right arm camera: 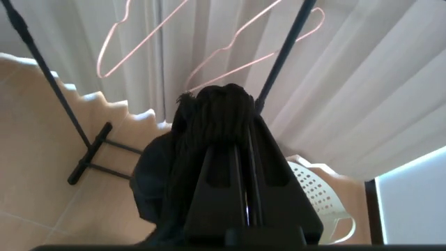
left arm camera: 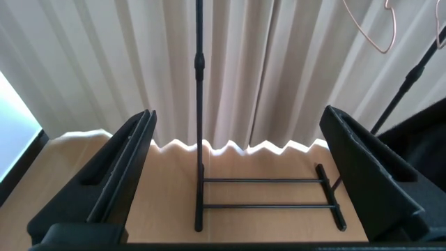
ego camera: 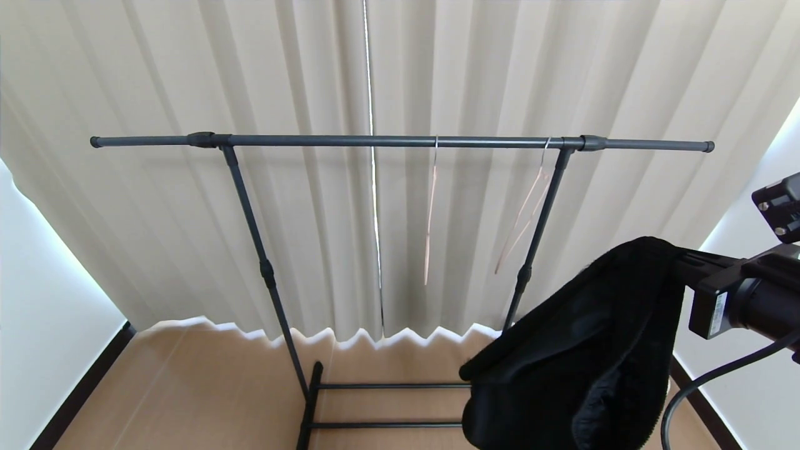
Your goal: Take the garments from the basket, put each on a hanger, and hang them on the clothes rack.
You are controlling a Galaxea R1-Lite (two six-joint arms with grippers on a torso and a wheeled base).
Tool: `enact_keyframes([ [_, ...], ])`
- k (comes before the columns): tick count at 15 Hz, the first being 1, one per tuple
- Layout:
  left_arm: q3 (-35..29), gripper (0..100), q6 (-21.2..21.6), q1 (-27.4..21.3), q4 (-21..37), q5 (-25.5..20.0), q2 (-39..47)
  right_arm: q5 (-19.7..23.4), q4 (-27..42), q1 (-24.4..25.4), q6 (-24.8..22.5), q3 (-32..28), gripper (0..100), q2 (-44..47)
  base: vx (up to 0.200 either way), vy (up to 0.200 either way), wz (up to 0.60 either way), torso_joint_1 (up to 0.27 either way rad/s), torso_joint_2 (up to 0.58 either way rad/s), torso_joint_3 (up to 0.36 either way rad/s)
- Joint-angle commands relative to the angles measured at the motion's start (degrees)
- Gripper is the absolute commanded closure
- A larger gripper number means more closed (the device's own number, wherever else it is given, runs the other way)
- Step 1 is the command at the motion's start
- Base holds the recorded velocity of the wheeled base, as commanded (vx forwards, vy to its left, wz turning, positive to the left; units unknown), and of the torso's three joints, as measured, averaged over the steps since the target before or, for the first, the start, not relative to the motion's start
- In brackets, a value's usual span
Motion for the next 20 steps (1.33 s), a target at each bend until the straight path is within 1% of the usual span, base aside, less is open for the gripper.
enact_keyframes([
  [1, -0.09, 0, -0.06, -0.06, 0.03, -0.02, 0.02, -0.32, -0.05, 3.21, 0.08, -0.63, 100, -0.01, 0.0, 0.0, 0.0, 0.0, 0.0, 0.0],
  [3, -0.09, 0, -0.06, 0.02, 0.03, 0.07, 0.02, -1.56, 0.3, 6.73, 0.16, -0.37, 100, 0.34, 0.0, 0.0, 0.0, 0.0, 0.0, 0.0],
  [5, -0.26, 0, -0.06, -0.06, 0.21, 0.07, 0.55, -1.56, 0.65, 8.04, 0.16, -0.19, 100, 1.05, 0.0, 0.0, 0.0, 0.0, 0.0, 0.0],
  [6, -0.26, 0, -0.15, 0.29, 0.3, 0.07, 3.1, -1.56, 0.12, 9.27, 0.43, -0.37, 100, 2.28, 0.0, 0.0, 0.0, 0.0, 0.0, 0.0],
  [8, -0.26, 0, -0.15, 2.49, 0.3, 0.07, 5.56, -1.64, 0.12, 11.74, 1.48, -0.63, 100, 2.63, 0.0, 0.0, 0.0, 0.0, 0.0, 0.0],
  [9, -0.26, 0, -0.06, 2.31, 0.3, -0.02, 9.25, -1.82, 0.12, 13.67, 2.54, -1.16, 100, 2.89, 0.0, 0.0, 0.0, 0.0, 0.0, 0.0],
  [10, -0.26, 0, -0.06, 1.96, 0.3, -0.28, 11.01, -1.82, 0.21, 14.46, 3.24, -1.6, 100, 3.16, 0.0, 0.0, 0.0, 0.0, 0.0, 0.0],
  [11, -0.7, 0, -0.06, 0.11, 0.3, -3.09, 14.26, -1.82, 0.65, 15.52, 5.53, -2.65, 100, 3.77, 0.0, 0.0, 0.0, 0.0, 0.0, 0.0],
  [12, -3.69, 0, -0.24, -1.29, 0.38, -6.08, 19.18, -1.82, 0.39, 16.13, 7.81, -4.32, 100, 6.15, 0.0, 0.0, 0.0, 0.0, 0.0, 0.0],
  [13, -4.22, 0, -0.24, -1.38, 0.38, -6.43, 20.15, -1.82, 0.47, 16.22, 8.07, -4.67, 100, 6.59, 0.0, 0.0, 0.0, 0.0, 0.0, 0.0],
  [14, -12.3, 0, -0.59, -2.96, 0.12, -12.23, 37.2, -3.75, 0.65, 16.75, 10.45, -10.03, 100, 14.23, 0.0, 0.0, 0.0, 0.0, 0.0, 0.0],
  [15, -17.31, 0, -0.85, -5.42, 0.12, -12.85, 44.94, -5.07, 0.65, 16.75, 10.45, -12.85, 100, 17.57, 0.0, 0.0, 0.0, 0.0, 0.0, 0.0],
  [16, -21.97, 0, -2.35, -9.82, -0.06, -12.5, 52.93, -5.07, 0.91, 16.75, 10.27, -15.92, 100, 20.03, 0.0, 0.0, 0.0, 0.0, 0.0, 0.0],
  [17, -24.87, 0, -4.02, -12.81, -0.41, -12.5, 57.5, -4.81, 1.09, 16.75, 10.01, -17.68, 100, 21.35, 0.0, 0.0, 0.0, 0.0, 0.0, 0.0],
  [18, -27.77, 0, -4.63, -15.44, -1.29, -12.67, 62.34, -4.72, 1.0, 16.75, 8.69, -19.96, 100, 23.46, 0.0, 0.0, 0.0, 0.0, 0.0, 0.0],
  [19, -28.65, 0, -4.81, -16.85, -1.9, -12.67, 65.06, -4.72, 1.09, 16.75, 8.07, -21.55, 100, 24.6, 0.0, 0.0, 0.0, 0.0, 0.0, 0.0],
  [20, -29.62, 0, -4.81, -19.49, -4.71, -12.59, 71.48, -4.72, 1.09, 16.75, 7.99, -24.62, 100, 27.06, 0.0, 0.0, 0.0, 0.0, 0.0, 0.0],
])
